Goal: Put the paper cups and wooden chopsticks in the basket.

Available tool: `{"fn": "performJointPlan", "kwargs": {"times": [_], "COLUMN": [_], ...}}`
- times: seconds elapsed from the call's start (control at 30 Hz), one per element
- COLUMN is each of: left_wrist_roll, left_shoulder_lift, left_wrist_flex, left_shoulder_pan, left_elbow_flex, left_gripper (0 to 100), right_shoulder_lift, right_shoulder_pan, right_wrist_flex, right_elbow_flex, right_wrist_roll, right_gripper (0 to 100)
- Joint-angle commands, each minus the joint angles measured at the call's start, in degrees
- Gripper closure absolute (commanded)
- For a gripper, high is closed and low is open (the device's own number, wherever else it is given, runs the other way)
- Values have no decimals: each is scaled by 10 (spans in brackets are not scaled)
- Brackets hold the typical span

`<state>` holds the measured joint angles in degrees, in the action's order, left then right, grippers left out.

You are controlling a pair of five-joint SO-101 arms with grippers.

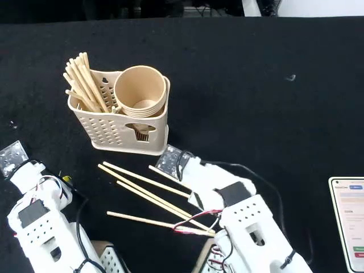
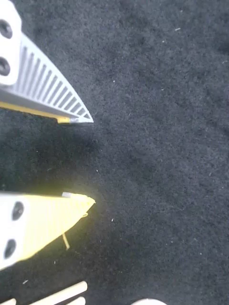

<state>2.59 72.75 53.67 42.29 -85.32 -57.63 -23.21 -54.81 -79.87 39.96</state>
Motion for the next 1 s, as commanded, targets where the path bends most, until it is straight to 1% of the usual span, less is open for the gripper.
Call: {"fn": "performJointPlan", "kwargs": {"times": [0.0, 0.03, 0.13, 0.17, 0.3, 0.43, 0.53, 0.63, 0.77, 0.83, 0.97], "left_wrist_roll": [0, 0, 0, 0, 0, 0, 0, 0, 0, 0, 0], "left_shoulder_lift": [9, 9, 9, 9, 9, 9, 9, 9, 9, 9, 9], "left_wrist_flex": [-11, -11, -11, -11, -11, -11, -11, -11, -11, -11, -11], "left_shoulder_pan": [-4, -4, -4, -4, -5, -5, -5, -5, -4, -4, -2], "left_elbow_flex": [7, 7, 7, 7, 7, 7, 7, 7, 7, 7, 7], "left_gripper": [758, 758, 758, 758, 758, 758, 758, 758, 758, 758, 758], "right_shoulder_lift": [9, 9, 10, 10, 13, 53, 116, 201, 308, 348, 387], "right_shoulder_pan": [-4, -13, -45, -54, -66, -67, -67, -67, -67, -67, -67], "right_wrist_flex": [14, 15, 17, 18, 63, 78, 84, 129, 172, 174, 142], "right_elbow_flex": [25, 22, 22, 24, 22, 44, 75, 94, 124, 142, 182], "right_wrist_roll": [3, 0, -49, -60, -67, -67, -67, -69, -98, -98, -99], "right_gripper": [972, 946, 853, 837, 865, 872, 872, 872, 871, 873, 875]}}
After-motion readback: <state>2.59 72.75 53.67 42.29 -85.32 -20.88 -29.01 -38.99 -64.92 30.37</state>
